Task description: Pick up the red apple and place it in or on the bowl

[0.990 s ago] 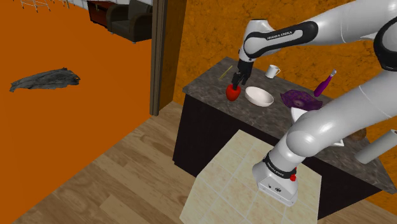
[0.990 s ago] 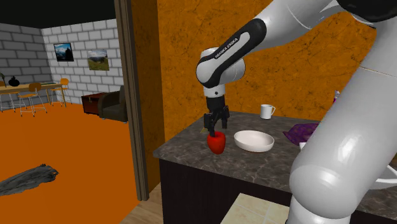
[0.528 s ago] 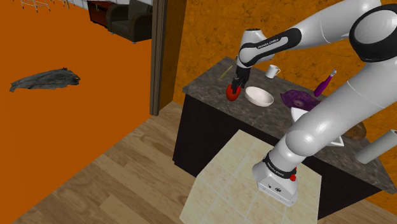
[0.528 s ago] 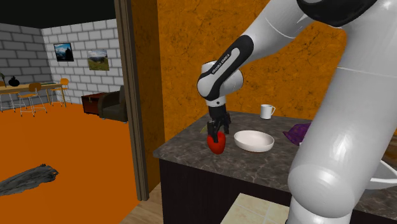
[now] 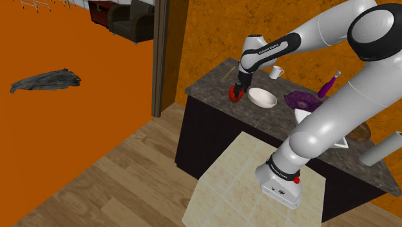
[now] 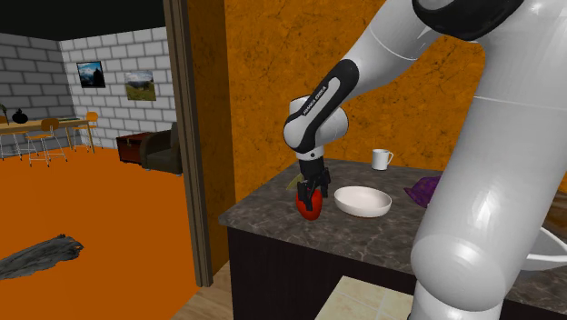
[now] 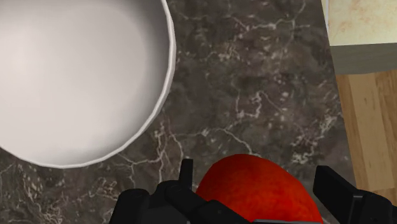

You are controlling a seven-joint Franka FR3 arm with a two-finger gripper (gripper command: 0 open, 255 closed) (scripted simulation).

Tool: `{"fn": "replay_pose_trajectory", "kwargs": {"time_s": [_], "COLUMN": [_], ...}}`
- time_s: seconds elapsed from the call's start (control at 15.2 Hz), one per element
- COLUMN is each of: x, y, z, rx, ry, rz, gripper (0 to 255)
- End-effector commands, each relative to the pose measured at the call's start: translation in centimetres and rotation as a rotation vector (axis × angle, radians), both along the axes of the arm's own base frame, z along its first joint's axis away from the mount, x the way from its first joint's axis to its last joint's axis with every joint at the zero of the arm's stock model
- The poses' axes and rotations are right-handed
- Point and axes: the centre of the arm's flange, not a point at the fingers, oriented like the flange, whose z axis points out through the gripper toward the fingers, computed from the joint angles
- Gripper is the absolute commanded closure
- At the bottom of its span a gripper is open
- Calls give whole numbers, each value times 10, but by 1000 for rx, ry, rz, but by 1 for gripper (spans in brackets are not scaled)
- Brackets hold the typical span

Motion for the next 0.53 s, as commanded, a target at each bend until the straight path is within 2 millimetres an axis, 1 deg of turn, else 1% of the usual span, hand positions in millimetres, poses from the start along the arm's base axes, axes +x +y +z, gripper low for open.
{"fn": "replay_pose_trajectory", "kwargs": {"time_s": [0.0, 0.13, 0.2, 0.46], "x": [0, 0, 0, 0], "y": [0, 0, 0, 0], "z": [0, 0, 0, 0], "rx": [0, 0, 0, 0], "ry": [0, 0, 0, 0], "rz": [0, 0, 0, 0], "gripper": [0, 0, 255, 255]}}
